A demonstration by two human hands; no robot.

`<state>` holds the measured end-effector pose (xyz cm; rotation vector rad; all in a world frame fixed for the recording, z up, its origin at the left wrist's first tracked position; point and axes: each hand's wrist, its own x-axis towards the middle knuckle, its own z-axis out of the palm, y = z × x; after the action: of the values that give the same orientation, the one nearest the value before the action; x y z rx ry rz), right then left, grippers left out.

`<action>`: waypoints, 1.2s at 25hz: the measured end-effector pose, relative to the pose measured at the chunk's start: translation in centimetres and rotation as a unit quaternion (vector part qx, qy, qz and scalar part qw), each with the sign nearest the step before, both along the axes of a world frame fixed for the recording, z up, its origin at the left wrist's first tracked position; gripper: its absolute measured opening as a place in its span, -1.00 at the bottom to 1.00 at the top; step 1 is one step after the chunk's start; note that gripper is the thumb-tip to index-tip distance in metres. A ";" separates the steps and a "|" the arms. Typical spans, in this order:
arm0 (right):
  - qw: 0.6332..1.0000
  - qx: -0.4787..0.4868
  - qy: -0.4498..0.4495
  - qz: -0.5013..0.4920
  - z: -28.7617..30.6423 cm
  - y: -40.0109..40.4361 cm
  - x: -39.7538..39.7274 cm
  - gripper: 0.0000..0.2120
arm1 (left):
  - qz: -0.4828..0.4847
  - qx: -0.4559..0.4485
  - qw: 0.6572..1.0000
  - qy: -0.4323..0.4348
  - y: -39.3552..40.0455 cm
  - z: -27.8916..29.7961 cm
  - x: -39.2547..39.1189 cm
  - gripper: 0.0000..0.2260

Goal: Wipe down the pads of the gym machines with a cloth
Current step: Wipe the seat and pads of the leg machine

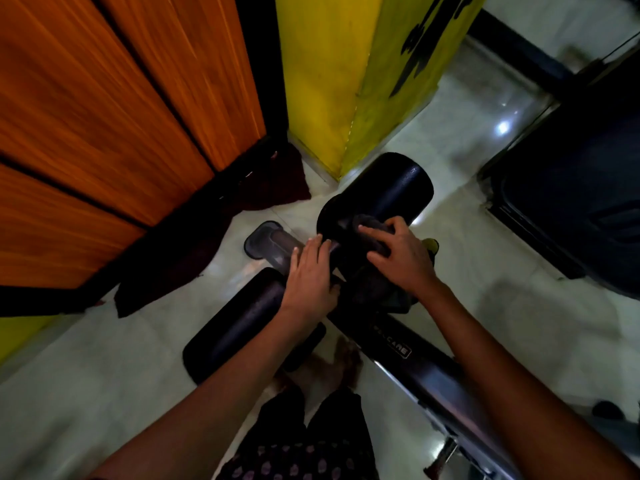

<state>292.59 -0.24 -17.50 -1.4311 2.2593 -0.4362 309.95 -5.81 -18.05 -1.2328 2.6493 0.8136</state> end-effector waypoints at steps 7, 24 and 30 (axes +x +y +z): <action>0.995 0.055 0.001 0.078 3.3 2.6 8.1 -0.53 | 0.065 0.023 0.998 0.014 4.3 3.5 9.2 -0.33; 0.995 -0.085 0.017 0.050 0.7 2.3 18.7 -0.57 | 0.185 0.014 0.979 -0.082 7.1 -1.4 21.7 0.14; 0.979 -0.043 0.197 0.023 -3.0 1.9 21.2 -0.56 | 0.199 0.019 0.980 -0.019 7.1 -3.0 22.2 0.17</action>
<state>313.82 1.64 -20.51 -1.7367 2.5299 -0.2537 332.18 1.32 -21.09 -1.7799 2.3742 0.8740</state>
